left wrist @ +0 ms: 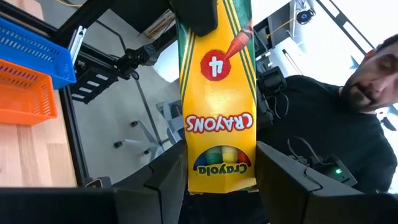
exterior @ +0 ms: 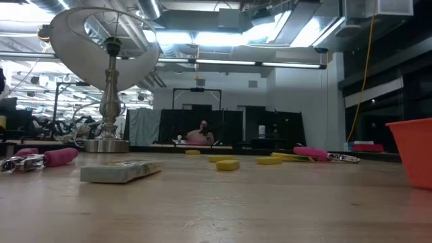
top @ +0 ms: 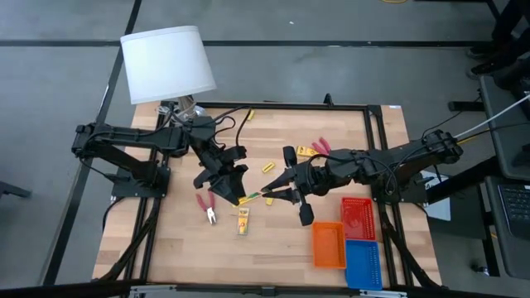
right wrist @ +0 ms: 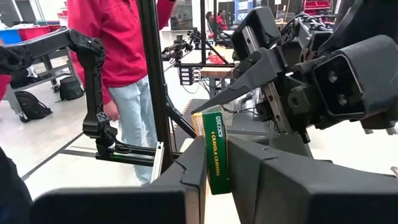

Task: Pick & Place School Supplies
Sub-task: Put the yellow crayon box into the red basket

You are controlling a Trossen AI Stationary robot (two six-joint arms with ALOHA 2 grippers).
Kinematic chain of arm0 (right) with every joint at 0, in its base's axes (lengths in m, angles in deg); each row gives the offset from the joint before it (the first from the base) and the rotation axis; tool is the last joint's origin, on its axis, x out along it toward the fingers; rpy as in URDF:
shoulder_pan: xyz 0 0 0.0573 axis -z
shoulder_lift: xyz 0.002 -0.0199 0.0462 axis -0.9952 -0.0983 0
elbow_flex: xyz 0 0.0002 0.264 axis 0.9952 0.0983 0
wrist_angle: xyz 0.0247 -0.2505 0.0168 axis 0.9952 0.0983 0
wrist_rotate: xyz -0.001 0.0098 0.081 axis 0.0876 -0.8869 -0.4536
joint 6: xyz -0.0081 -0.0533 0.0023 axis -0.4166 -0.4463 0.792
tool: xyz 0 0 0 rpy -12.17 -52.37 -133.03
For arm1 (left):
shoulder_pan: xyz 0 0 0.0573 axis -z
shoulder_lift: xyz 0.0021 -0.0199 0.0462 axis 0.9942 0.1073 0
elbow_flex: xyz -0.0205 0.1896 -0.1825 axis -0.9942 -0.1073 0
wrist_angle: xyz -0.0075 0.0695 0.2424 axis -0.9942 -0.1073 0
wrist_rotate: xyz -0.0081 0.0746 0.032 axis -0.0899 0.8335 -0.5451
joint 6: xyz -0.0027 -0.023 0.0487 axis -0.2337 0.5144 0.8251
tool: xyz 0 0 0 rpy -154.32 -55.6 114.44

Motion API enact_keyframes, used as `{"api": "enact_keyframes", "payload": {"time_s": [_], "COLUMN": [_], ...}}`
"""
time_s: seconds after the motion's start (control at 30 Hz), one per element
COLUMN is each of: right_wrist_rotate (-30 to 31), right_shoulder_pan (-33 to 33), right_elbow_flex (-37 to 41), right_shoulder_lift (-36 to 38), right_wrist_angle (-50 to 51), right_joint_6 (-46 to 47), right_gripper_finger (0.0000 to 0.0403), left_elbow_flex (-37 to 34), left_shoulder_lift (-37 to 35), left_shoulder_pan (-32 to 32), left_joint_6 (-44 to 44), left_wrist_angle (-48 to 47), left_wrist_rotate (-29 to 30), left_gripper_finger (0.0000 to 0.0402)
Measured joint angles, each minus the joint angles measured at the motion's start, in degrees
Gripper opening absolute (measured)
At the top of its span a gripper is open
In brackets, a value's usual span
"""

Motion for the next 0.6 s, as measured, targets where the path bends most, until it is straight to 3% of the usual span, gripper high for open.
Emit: {"api": "enact_keyframes", "payload": {"time_s": [0.27,0.5,0.6], "right_wrist_rotate": [-0.11,0.43,1.31], "right_shoulder_pan": [-0.54,-0.71,-0.67], "right_elbow_flex": [0.11,-0.01,0.0], "right_shoulder_lift": [-0.15,0.07,0.11], "right_wrist_angle": [-0.12,0.32,2.12], "right_joint_6": [0.53,2.25,2.27], "right_gripper_finger": [0.0047,0.0046,0.0046], "left_elbow_flex": [-0.02,-0.11,-0.09], "left_shoulder_lift": [-0.27,-2.78,-4.51], "left_shoulder_pan": [-1.98,-2.03,-1.4], "left_joint_6": [-0.89,-11.51,-13.01], "left_wrist_angle": [-1.91,9.61,9.63], "left_wrist_rotate": [-5.95,-12.18,-13.69], "left_gripper_finger": [0.0175,0.0194,0.0198]}}
